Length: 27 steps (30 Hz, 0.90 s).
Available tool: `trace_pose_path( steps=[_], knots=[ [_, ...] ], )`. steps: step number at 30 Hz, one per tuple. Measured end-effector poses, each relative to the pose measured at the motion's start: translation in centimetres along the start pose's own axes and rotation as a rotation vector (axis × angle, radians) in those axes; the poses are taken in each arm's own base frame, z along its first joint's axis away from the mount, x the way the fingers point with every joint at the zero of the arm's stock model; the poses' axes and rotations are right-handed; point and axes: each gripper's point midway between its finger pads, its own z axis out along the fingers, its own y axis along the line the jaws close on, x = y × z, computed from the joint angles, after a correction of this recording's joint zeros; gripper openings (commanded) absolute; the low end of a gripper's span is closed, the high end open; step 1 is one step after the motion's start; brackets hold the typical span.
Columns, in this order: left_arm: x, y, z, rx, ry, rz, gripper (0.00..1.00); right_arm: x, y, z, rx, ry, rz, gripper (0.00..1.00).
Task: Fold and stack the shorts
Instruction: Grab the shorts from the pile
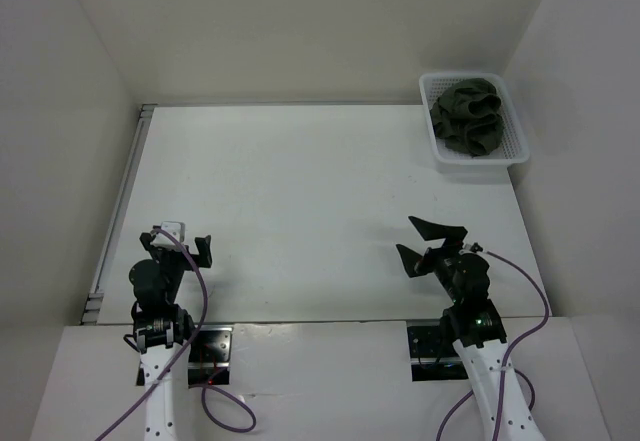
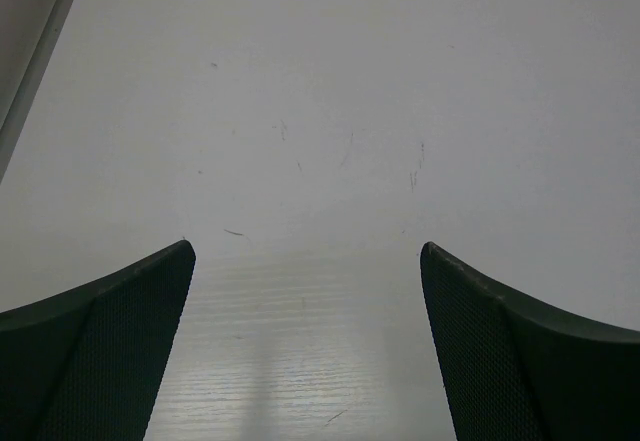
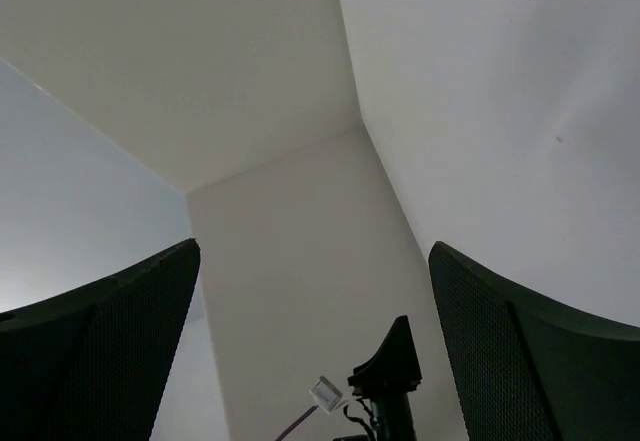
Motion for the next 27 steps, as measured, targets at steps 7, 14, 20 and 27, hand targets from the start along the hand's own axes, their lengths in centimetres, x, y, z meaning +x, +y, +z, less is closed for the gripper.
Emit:
trace_pose_path(
  steps=[7, 14, 20, 27],
  knots=[
    [0.0, 0.0, 0.0, 0.000, 0.000, 0.000, 1.00, -0.1, 1.2, 0.0, -0.070, -0.016, -0.121, 1.00],
    [-0.2, -3.8, -0.4, 0.216, -0.012, -0.001, 1.00, 0.6, 8.5, -2.3, -0.259, -0.113, -0.599, 1.00],
    [-3.6, -5.8, -0.6, 0.345, -0.157, 0.066, 1.00, 1.0, 18.1, 1.0, -0.127, -0.191, -0.914, 1.00],
    [-8.6, -4.5, -0.9, 0.259, -0.300, 0.126, 1.00, -4.0, 23.6, 13.2, 0.205, -0.395, -1.203, 1.00]
  ],
)
